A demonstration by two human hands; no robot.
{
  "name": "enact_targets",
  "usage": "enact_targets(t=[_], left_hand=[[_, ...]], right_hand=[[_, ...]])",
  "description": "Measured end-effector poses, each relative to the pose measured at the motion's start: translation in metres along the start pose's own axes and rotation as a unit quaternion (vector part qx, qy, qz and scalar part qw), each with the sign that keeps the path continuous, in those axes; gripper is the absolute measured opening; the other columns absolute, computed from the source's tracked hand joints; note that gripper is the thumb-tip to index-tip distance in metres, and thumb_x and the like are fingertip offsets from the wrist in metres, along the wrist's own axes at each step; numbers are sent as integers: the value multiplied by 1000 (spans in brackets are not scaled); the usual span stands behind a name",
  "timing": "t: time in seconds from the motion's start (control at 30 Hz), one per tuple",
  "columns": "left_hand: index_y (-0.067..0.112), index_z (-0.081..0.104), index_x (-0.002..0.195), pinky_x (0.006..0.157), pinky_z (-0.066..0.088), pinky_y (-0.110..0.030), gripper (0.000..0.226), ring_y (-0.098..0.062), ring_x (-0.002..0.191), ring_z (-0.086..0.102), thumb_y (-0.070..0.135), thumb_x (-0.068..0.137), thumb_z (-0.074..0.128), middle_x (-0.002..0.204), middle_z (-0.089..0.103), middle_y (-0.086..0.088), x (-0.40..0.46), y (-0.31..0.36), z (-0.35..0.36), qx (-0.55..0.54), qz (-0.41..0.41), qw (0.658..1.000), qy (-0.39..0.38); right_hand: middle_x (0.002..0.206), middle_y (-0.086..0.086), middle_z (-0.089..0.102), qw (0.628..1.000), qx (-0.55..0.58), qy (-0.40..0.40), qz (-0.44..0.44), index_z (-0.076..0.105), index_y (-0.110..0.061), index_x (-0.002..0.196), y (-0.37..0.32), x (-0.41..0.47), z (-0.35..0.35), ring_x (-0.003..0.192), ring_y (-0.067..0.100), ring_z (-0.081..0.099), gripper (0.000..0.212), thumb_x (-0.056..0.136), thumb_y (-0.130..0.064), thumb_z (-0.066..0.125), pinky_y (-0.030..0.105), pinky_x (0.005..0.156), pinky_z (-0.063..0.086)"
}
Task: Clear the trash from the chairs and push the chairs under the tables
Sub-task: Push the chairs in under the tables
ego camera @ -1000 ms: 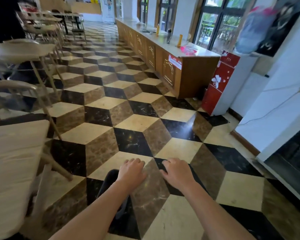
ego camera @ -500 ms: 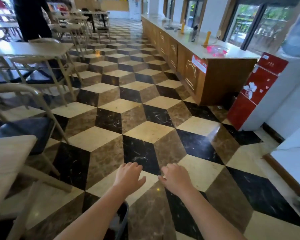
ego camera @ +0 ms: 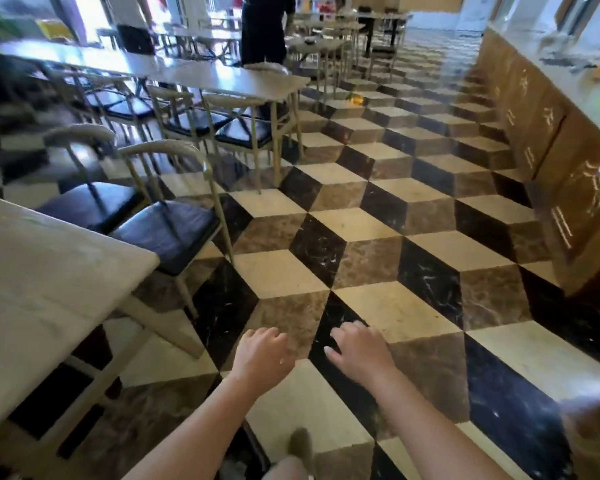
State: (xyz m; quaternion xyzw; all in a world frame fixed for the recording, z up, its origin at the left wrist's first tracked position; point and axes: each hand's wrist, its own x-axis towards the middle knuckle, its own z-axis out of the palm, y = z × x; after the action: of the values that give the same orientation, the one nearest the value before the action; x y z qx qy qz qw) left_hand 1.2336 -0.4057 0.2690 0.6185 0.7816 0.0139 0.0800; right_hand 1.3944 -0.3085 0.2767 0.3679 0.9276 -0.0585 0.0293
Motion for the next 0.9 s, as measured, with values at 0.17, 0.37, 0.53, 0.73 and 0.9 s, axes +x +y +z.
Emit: enact_targets(t=[0.17, 0.37, 0.53, 0.73, 0.9], left_hand=[[23, 58, 108, 95, 41, -32, 30, -15, 106, 57, 44, 87, 51, 109, 62, 5, 109, -27, 0, 20, -33, 999, 4], [22, 62, 110, 96, 41, -33, 31, -17, 106, 59, 43, 89, 52, 110, 66, 2, 239, -69, -43, -16, -82, 996, 37], [20, 61, 108, 92, 42, -34, 36, -19, 103, 59, 47, 87, 48, 106, 65, 1, 330, -100, -60, -4, -126, 992, 32], [22, 60, 111, 94, 43, -32, 36, -16, 105, 58, 48, 87, 49, 109, 64, 3, 442, -128, -59, -6, -179, 983, 28], [20, 61, 105, 93, 45, -32, 33, -16, 102, 59, 46, 87, 50, 106, 65, 2, 546, -142, -77, -9, -243, 969, 51]], right_hand=[[104, 8, 60, 998, -19, -2, -58, 56, -12, 105, 35, 118, -13, 96, 25, 54, 34, 93, -41, 43, 35, 77, 44], [102, 7, 61, 995, -13, 2, -98, 58, -13, 108, 72, 262, -53, 93, 24, 55, 34, 93, -40, 44, 35, 79, 45], [108, 6, 60, 992, 3, -4, -124, 56, -15, 114, 96, 361, -65, 100, 24, 54, 36, 92, -41, 44, 36, 83, 46], [109, 5, 61, 984, 11, -2, -178, 55, -16, 116, 140, 490, -58, 99, 22, 54, 38, 92, -42, 44, 35, 83, 48], [105, 4, 61, 974, -10, 9, -224, 56, -17, 111, 178, 608, -76, 95, 22, 54, 35, 91, -43, 44, 34, 79, 48]])
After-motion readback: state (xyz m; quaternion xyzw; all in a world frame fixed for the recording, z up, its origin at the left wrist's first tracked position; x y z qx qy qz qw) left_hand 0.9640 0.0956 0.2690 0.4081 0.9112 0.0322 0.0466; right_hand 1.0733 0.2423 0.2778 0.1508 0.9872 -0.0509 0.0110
